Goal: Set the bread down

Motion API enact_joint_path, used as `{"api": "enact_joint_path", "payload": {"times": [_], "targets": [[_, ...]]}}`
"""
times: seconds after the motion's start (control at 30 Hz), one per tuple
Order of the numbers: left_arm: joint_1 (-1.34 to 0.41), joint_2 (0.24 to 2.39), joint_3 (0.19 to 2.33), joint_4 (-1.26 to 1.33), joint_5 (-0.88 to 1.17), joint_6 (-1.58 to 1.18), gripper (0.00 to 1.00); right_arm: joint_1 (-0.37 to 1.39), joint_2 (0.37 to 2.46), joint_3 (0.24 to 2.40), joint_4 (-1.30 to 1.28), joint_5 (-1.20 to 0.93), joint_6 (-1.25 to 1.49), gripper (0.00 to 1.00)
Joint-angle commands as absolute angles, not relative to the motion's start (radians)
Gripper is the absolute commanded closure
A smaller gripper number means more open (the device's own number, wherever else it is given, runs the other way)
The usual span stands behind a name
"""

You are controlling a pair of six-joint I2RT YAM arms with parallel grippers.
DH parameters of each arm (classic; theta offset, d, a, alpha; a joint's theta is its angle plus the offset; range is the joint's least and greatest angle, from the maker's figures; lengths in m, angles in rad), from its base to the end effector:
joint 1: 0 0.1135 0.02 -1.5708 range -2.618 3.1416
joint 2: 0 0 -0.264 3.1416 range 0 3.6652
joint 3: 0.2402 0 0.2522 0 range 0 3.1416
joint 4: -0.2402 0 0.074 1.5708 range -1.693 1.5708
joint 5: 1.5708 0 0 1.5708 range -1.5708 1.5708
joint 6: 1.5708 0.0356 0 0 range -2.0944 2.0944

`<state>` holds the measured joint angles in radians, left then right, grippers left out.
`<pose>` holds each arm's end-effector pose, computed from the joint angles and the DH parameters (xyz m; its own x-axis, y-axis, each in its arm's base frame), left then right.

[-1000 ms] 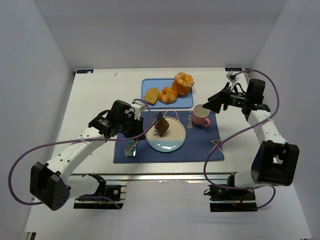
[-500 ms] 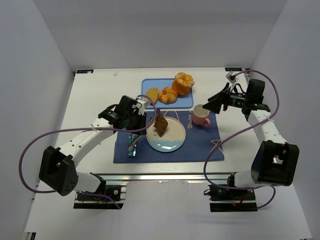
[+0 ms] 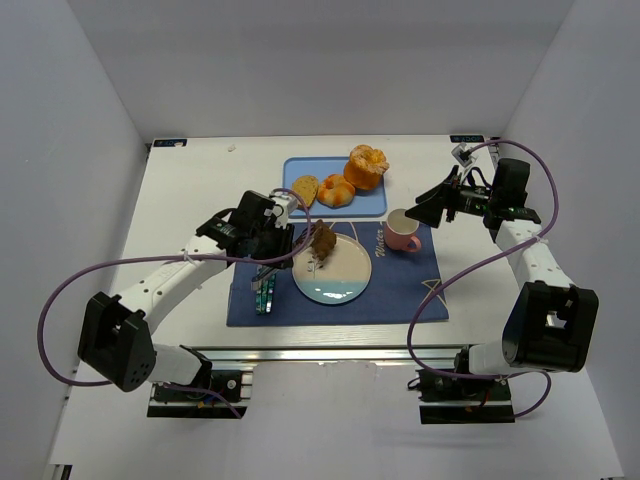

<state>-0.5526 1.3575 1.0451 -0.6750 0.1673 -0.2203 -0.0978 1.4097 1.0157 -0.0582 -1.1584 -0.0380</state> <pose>0.2316 -0.1498 0.2623 -0.8234 0.2546 -0.5072 0.4260 0.8677 -0.2560 0.3080 0.0026 0.2969 -0.4049 0.0244 -0.9140 -0.7970 0.4806 0.3659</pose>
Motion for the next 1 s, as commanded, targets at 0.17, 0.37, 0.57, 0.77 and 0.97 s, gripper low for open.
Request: {"api": "enact_joint_path", "payload": {"times": [0.17,0.37,0.57,0.77,0.97], "targets": [[-0.555,1.247,1.1,-0.644,0.065,-0.256,0.55,-0.097,1.39,1.009,-0.061,-1.178,-0.058,0.11],[-0.554,1.134,1.086,-0.623,0.014,-0.276,0.6,-0.097,1.393,1.009,-0.061,-1.18,-0.058,0.11],[-0.54,1.092,1.051,-0.617,-0.029,-0.302,0.6,-0.097,1.394,1.012,-0.058,-1.183,-0.058,0.11],[-0.418,1.11,1.029,-0.626,-0.057,-0.318,0.63,-0.097,1.394,1.011,-0.058,-1.183,-0.06,0.11],[-0.077,1.127,0.934,-0.531,0.022,-0.269,0.65,-0.097,1.39,1.002,-0.061,-1.186,-0.066,0.11]]}}
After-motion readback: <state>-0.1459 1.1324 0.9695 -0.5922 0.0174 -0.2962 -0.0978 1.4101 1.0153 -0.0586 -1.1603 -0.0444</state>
